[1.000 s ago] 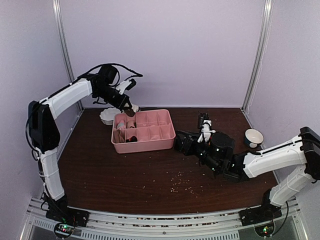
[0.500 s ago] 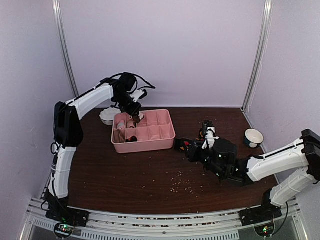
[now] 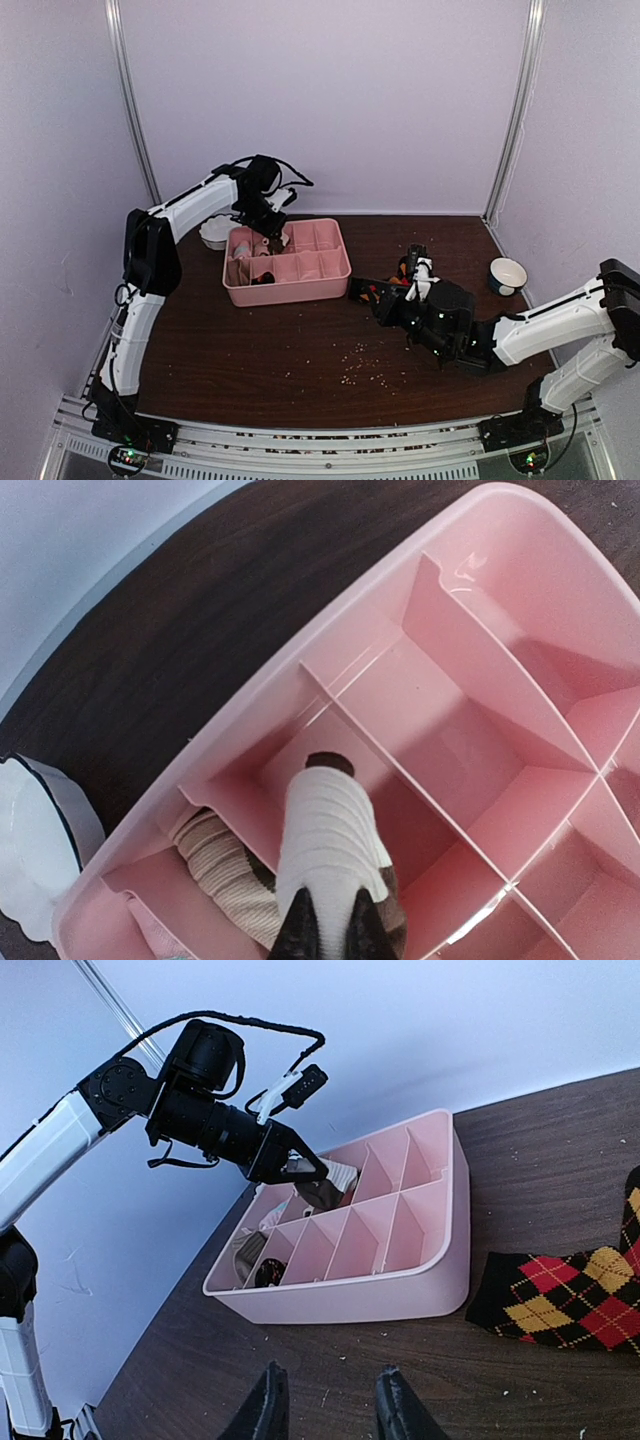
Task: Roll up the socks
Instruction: Place the sock in the storage box.
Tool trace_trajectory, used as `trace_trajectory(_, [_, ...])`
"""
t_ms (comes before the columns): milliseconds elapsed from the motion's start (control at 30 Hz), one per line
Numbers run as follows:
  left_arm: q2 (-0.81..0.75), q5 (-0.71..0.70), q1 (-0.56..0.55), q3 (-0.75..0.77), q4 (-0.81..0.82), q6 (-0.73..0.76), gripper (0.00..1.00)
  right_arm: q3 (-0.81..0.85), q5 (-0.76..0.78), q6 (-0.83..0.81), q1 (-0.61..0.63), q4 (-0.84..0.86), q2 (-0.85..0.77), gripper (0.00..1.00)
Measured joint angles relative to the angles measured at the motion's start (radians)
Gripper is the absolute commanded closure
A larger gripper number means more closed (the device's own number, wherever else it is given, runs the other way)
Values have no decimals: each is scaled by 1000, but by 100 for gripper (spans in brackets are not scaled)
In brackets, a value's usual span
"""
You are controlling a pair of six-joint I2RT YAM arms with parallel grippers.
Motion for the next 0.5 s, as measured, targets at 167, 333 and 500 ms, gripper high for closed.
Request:
trace_trajectory(167, [23, -6, -3, 23, 2, -6, 100, -15, -5, 22, 0, 11, 6, 70])
trace_trajectory(333, [39, -2, -5, 32, 11, -23, 95, -23, -13, 39, 0, 18, 10, 70])
trace_trajectory(500, [60, 25, -11, 41, 30, -36, 80, -26, -21, 56, 0, 19, 22, 70])
